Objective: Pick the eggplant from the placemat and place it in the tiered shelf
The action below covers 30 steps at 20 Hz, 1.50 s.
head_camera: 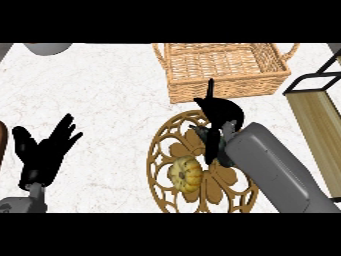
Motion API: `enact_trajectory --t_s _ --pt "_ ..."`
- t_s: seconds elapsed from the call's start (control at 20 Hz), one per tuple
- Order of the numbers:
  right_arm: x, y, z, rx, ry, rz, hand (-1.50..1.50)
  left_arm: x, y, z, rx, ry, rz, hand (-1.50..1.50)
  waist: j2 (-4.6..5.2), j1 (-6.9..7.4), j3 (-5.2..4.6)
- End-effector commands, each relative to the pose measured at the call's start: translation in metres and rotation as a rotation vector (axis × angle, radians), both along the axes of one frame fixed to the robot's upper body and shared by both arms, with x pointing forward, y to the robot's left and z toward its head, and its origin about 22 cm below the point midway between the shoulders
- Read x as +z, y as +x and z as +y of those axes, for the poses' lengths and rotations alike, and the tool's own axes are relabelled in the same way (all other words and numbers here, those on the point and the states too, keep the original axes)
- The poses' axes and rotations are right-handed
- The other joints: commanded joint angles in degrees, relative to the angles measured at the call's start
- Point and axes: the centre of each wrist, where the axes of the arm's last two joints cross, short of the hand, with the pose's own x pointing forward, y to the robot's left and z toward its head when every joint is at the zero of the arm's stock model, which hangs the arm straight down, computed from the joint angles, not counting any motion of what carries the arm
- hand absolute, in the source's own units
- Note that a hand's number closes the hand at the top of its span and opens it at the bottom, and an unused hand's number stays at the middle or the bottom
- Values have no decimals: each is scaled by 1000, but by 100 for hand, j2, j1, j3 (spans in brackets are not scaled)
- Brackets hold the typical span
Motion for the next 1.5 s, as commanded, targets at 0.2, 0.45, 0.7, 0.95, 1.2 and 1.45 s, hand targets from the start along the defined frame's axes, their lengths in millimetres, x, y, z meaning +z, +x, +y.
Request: enact_trajectory --t_s 0.2,0.45,0.7,0.95,1.2,1.45 --pt "-41 -5 8 -18 9 41 -150 -3 -11 -13 0 2 70 0 92 9 -19" --pt "-38 -7 -3 259 -54 167 150 -16 -5 -9 -2 -12 79 0 109 -14 -22" --pt "-48 -19 12 201 66 142 150 -15 -3 -1 19 9 72 0 98 -55 -22" --pt "-27 3 -4 -54 141 15 150 -10 -6 0 16 0 84 0 108 -19 -20" --pt "-4 33 -111 -865 93 -205 150 -11 -18 17 82 -2 78 0 35 -610 -33" --pt "48 52 -95 -1209 114 -546 150 -9 -16 11 40 7 74 0 78 -244 -60"
